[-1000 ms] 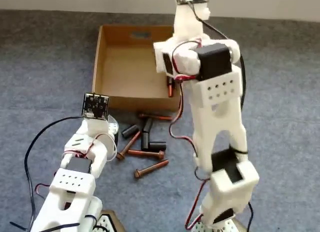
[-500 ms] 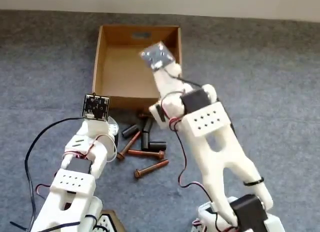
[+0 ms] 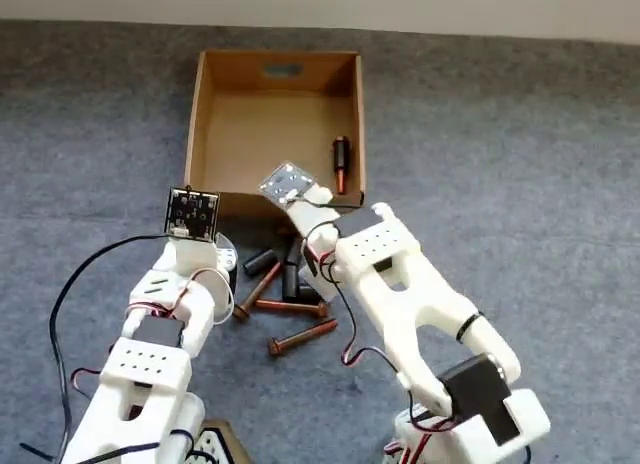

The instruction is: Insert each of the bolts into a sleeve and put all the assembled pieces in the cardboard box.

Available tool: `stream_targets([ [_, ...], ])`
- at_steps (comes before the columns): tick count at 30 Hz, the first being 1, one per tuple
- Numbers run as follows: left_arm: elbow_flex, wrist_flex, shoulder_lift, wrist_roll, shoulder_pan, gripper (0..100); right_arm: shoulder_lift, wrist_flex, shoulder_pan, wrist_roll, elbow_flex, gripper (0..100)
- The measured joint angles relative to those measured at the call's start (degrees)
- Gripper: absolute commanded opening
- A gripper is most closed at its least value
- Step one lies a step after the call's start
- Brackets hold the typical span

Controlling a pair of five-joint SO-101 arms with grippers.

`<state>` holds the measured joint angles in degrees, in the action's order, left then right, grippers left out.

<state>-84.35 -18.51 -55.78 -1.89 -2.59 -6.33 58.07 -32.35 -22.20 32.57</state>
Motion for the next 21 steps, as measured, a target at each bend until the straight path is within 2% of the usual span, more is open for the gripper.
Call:
stream_targets([
  [3, 0.00, 0.00, 0.00, 0.00, 0.79, 1, 0.00, 0.00, -2.29, 0.00, 0.00, 16.2],
  [6, 0.00, 0.00, 0.00, -1.32, 5.98, 1, 0.00, 0.00, -3.16, 0.00, 0.00, 16.2],
  [13, 0.00, 0.18, 0.00, -20.84, 21.01, 1, 0.00, 0.00, -3.16, 0.00, 0.18, 16.2],
  [21, 0.00, 0.35, 0.00, -23.38, 21.98, 1, 0.62, 0.00, -3.16, -0.09, 0.18, 16.6],
])
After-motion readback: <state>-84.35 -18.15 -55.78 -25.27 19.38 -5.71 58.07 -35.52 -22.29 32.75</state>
